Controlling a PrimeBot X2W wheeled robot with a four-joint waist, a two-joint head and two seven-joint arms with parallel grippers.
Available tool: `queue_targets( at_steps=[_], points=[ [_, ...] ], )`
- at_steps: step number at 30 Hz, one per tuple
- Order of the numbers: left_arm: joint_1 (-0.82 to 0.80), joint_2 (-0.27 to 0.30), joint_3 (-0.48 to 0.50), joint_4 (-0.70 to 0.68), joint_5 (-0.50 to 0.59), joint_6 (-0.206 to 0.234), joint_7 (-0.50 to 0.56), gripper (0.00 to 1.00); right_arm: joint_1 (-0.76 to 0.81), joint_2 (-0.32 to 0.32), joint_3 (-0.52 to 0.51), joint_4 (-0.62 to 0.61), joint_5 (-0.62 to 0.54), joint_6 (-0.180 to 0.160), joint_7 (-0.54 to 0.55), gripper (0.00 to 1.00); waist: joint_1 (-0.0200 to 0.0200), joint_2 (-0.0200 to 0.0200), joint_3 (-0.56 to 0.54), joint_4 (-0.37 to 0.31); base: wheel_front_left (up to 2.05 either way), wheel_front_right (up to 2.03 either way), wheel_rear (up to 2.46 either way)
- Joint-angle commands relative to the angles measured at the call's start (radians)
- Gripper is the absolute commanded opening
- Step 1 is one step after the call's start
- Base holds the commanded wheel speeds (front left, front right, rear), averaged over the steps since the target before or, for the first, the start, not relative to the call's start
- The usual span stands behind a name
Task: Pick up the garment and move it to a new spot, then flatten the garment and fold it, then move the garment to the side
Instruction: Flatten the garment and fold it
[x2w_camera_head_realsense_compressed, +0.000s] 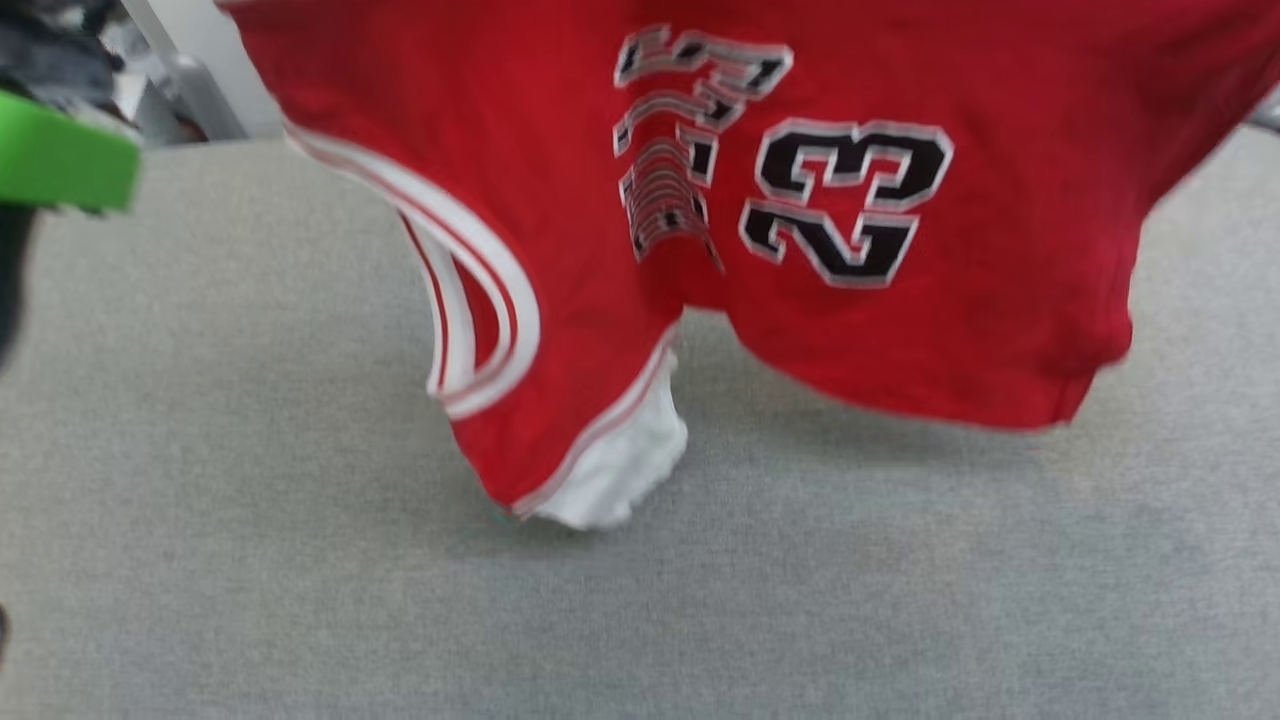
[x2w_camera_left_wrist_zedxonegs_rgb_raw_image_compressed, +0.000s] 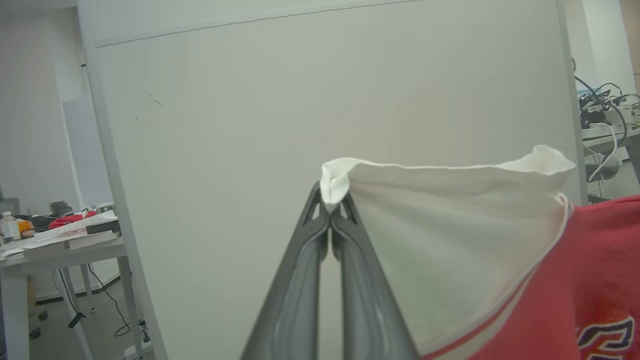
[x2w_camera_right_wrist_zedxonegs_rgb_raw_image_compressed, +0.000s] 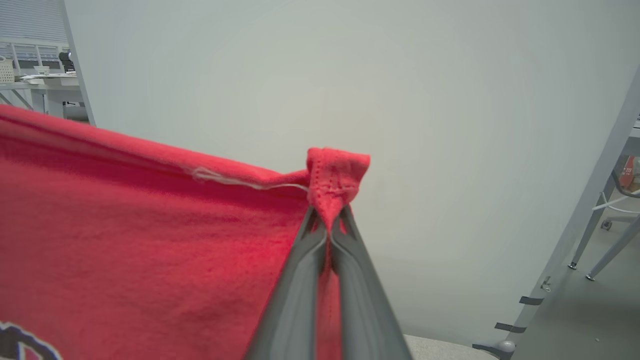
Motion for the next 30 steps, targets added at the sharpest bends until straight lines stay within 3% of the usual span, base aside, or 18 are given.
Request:
queue_targets(
  at_steps=[1,10,17,24,30],
  points=[
    [-0.051,0.019,0.002,0.019,0.012,-0.020,0.008,0.00,-0.038,-0.004,-0.008,0.003,-0.015,-0.001,-0.007,0.00,0.0000,-0.0001,0.097,0.004,0.00,0.00,0.00],
    [-0.348,0.045,-0.037,0.196,0.053,-0.164,0.043,0.00,-0.282,0.002,0.011,0.120,-0.091,-0.001,-0.044,0.00,0.0000,-0.0001,0.292,0.003,0.00,0.00,0.00],
    [-0.653,0.005,-0.102,0.446,0.152,-0.273,0.006,0.00,-0.534,0.034,0.048,0.294,-0.171,-0.001,-0.111,0.00,0.0000,-0.0001,0.423,-0.009,0.00,0.00,0.00],
    [-0.973,-0.059,-0.160,0.719,0.260,-0.312,-0.103,0.00,-0.785,0.110,0.048,0.507,-0.266,-0.001,-0.234,0.00,0.0000,-0.0001,0.524,-0.030,0.00,0.00,0.00],
    [-1.189,-0.117,-0.197,0.944,0.342,-0.320,-0.280,0.00,-0.951,0.176,0.017,0.667,-0.345,-0.001,-0.369,0.00,0.0000,-0.0001,0.582,-0.034,0.00,0.00,0.00]
  ],
)
